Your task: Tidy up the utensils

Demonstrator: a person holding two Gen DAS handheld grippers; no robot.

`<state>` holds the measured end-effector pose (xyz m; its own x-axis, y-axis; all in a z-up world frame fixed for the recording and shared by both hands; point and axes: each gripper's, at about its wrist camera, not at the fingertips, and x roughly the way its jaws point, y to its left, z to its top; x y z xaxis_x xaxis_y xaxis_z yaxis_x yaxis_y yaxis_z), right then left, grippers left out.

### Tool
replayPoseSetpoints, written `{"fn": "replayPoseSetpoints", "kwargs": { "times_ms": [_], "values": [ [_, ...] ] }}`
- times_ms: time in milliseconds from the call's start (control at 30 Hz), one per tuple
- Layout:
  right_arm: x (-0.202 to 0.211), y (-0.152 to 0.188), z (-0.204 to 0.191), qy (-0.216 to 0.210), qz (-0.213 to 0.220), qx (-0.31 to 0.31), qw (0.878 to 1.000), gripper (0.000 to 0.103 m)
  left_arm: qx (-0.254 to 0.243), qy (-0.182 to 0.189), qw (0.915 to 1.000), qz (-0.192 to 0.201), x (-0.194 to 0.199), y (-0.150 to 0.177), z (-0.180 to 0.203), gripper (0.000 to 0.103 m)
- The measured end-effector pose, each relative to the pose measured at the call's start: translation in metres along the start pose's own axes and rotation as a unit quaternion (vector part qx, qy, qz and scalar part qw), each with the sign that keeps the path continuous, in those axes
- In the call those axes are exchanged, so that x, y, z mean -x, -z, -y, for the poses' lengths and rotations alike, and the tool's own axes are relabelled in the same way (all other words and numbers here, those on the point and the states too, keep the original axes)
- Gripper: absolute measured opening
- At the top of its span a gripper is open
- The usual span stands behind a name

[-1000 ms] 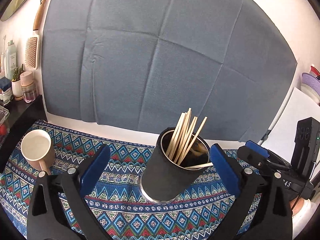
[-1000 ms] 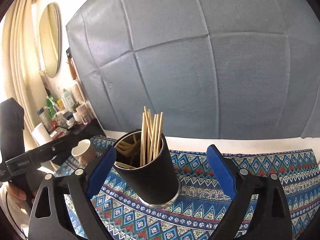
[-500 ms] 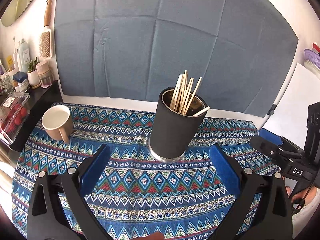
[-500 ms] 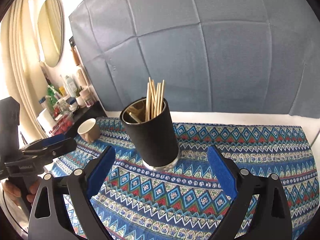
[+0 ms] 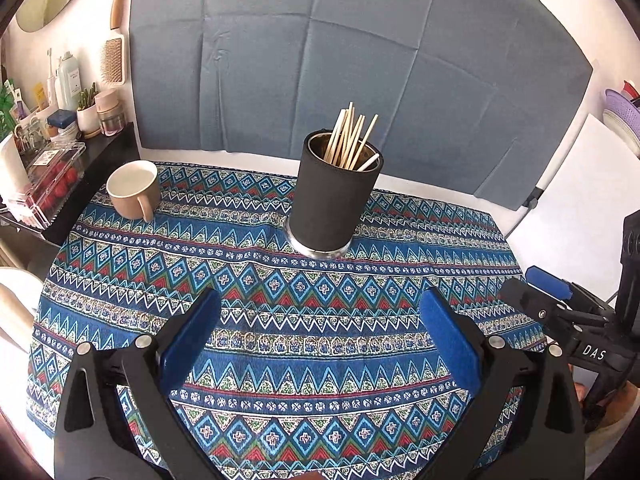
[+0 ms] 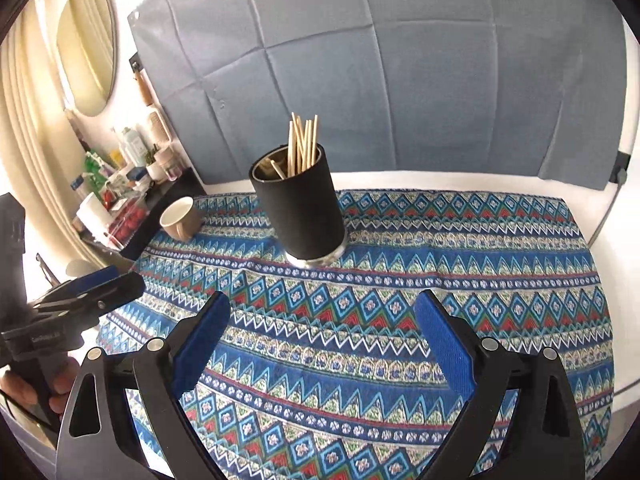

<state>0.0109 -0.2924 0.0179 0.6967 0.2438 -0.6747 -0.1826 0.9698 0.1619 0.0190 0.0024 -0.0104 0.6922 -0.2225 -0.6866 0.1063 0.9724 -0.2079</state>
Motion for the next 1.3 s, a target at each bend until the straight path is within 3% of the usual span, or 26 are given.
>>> {"fn": "replayPoseSetpoints", "kwargs": {
  "times_ms": [233, 467, 667, 1300],
  "values": [
    [0.023, 0.011, -0.007, 0.031, -0.010, -0.003, 0.999, 0.089, 0.016, -0.015, 0.9997, -0.007, 0.024, 0.003, 0.013, 0.097],
    [0.040, 0.013, -0.015, 0.029, -0.011, 0.007, 0.999, 0.089, 0.011, -0.070, 0.9974, -0.011, 0.038, 0.001, 0.017, 0.097],
    [0.047, 0.014, -0.013, 0.035, -0.006, 0.001, 0.999, 0.089, 0.017, -0.052, 0.9983, -0.020, 0.041, 0.005, 0.019, 0.097],
    [0.055, 0.014, -0.015, 0.027, 0.007, 0.001, 1.000, 0.089, 0.032, -0.042, 0.9981, -0.033, 0.045, 0.013, 0.019, 0.097]
  ]
}}
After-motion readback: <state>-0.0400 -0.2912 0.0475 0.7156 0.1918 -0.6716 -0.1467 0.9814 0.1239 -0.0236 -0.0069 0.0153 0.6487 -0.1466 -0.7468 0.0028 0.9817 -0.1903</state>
